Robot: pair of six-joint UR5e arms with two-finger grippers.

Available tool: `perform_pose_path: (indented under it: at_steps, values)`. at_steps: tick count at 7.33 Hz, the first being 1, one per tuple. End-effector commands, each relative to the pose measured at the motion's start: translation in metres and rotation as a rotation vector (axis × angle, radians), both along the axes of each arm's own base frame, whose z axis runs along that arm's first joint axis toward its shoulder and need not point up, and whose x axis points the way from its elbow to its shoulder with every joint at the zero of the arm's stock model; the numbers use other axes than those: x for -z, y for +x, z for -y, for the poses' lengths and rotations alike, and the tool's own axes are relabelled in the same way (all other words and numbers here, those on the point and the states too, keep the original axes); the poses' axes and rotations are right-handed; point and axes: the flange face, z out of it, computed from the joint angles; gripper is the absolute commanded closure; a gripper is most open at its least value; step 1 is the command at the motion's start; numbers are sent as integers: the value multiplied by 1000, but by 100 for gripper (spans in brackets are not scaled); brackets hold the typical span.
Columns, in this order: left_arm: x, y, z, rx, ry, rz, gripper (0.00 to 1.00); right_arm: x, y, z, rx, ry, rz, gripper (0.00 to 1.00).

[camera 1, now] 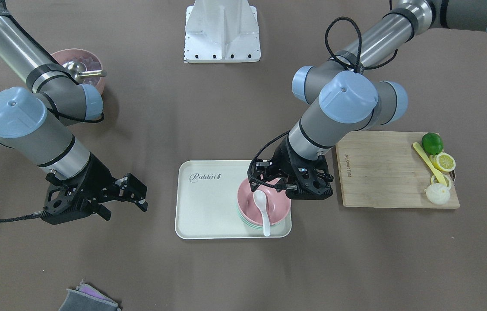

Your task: Stack pink bowl on green and place spoon

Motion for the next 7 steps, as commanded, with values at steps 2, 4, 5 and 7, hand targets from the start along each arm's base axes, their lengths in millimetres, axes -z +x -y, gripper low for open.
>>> perform_pose_path:
  at_steps: [2,4,5,7]
  values:
    - [-72,-98,9,31,99,70,2,-42,21,2,-35,-32,-44,0]
    - [-179,-219,-10,-33,323,227,2,-68,40,-12,-28,-22,-67,0]
    - [-210,-289,-13,-35,398,283,2,-105,60,-19,-44,-65,-99,0]
    - [-289,-413,-15,-118,397,313,2,-204,157,-27,-7,-79,-202,0]
